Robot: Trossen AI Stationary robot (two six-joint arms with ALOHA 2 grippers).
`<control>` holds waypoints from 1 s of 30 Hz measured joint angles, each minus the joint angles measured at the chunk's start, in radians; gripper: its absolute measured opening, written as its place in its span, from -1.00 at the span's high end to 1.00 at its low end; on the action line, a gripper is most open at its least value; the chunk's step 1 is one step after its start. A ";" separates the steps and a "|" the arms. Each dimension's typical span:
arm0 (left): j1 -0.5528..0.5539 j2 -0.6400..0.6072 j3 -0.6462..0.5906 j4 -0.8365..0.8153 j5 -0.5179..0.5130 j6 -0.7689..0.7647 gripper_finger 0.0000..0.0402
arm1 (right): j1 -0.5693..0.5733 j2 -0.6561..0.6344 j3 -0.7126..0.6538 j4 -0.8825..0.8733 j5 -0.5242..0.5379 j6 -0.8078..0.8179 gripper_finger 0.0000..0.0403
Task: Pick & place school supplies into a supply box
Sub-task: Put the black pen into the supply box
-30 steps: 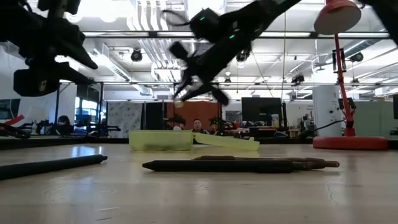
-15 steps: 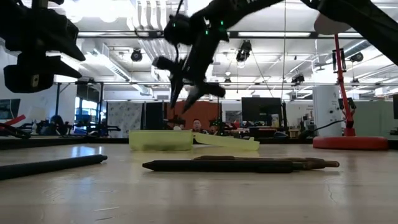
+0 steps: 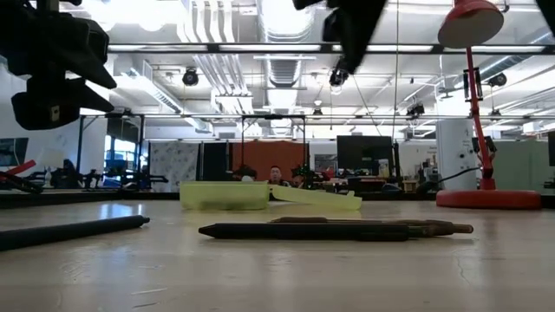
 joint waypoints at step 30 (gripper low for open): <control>-0.161 0.590 0.438 -0.652 0.533 -0.116 0.51 | 0.432 -0.142 -0.672 0.170 0.131 0.449 0.10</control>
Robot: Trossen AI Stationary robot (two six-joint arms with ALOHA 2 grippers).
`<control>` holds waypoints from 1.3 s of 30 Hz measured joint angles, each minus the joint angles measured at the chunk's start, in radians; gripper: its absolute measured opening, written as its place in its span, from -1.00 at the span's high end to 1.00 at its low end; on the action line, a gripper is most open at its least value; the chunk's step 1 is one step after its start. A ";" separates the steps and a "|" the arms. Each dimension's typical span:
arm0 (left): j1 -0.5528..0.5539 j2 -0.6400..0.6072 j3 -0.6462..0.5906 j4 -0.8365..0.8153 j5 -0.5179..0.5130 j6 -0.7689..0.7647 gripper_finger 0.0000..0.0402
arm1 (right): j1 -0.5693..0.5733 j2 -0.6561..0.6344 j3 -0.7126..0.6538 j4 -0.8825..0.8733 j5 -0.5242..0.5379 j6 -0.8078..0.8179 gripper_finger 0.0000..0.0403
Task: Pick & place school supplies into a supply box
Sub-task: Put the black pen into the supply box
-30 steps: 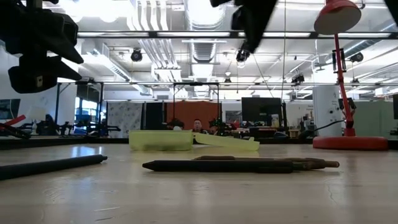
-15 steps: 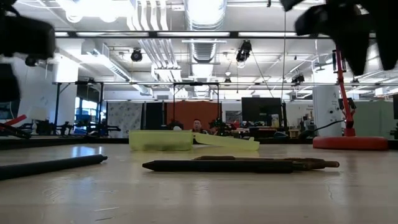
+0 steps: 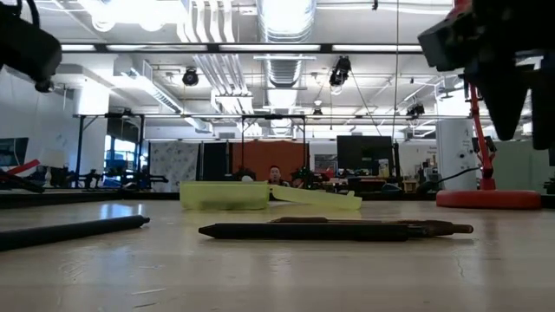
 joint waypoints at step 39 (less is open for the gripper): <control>0.136 -0.077 -0.229 0.543 -0.315 -0.142 0.96 | -0.082 -0.341 -0.228 0.276 0.355 0.425 0.11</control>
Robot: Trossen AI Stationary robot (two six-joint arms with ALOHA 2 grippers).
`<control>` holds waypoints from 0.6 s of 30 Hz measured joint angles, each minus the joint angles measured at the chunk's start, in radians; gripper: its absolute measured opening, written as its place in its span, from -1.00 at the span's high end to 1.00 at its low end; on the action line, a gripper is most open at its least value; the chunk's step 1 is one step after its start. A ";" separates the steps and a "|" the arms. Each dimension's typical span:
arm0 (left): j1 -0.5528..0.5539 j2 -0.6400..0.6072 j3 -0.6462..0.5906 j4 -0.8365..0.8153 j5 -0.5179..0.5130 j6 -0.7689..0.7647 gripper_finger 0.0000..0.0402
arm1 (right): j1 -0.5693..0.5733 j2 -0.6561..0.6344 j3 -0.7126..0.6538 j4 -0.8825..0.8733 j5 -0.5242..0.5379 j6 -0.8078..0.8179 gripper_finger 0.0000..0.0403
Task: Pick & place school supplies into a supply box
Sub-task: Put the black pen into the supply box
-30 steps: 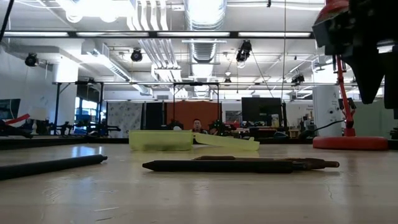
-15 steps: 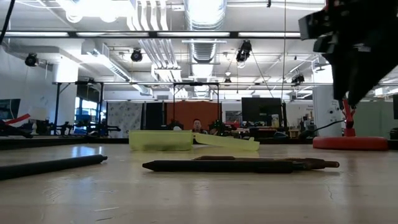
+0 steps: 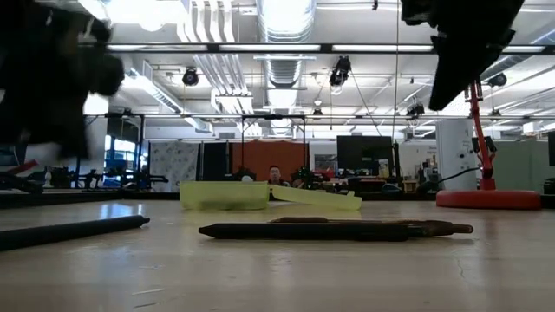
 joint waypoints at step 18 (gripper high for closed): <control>0.825 -0.250 -0.122 0.390 0.146 0.310 0.97 | -0.004 0.060 -0.009 0.017 0.094 0.148 0.11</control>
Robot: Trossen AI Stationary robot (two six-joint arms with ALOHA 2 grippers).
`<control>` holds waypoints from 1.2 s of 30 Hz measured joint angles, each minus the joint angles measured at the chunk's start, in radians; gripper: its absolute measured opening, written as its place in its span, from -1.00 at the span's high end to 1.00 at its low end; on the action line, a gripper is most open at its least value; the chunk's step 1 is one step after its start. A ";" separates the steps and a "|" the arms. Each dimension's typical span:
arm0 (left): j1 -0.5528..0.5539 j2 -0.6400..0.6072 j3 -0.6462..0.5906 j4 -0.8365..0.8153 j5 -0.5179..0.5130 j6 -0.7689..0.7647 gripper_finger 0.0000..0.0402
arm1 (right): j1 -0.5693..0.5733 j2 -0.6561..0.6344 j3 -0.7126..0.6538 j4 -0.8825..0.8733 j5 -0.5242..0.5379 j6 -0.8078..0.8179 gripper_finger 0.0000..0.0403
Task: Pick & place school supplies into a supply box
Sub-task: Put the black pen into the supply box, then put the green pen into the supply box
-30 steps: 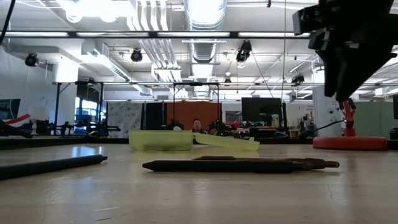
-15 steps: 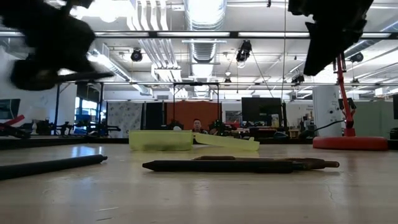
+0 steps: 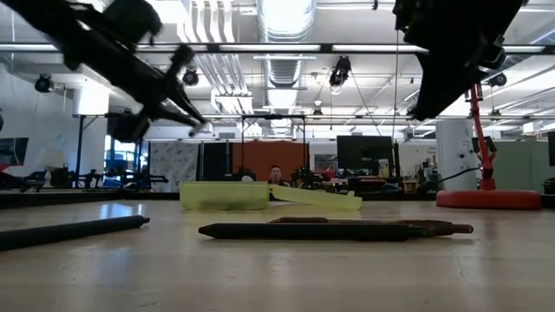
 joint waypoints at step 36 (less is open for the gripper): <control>-0.061 0.133 0.310 -0.426 0.172 0.320 0.64 | 0.326 0.056 -0.075 -0.005 -0.502 -0.839 0.10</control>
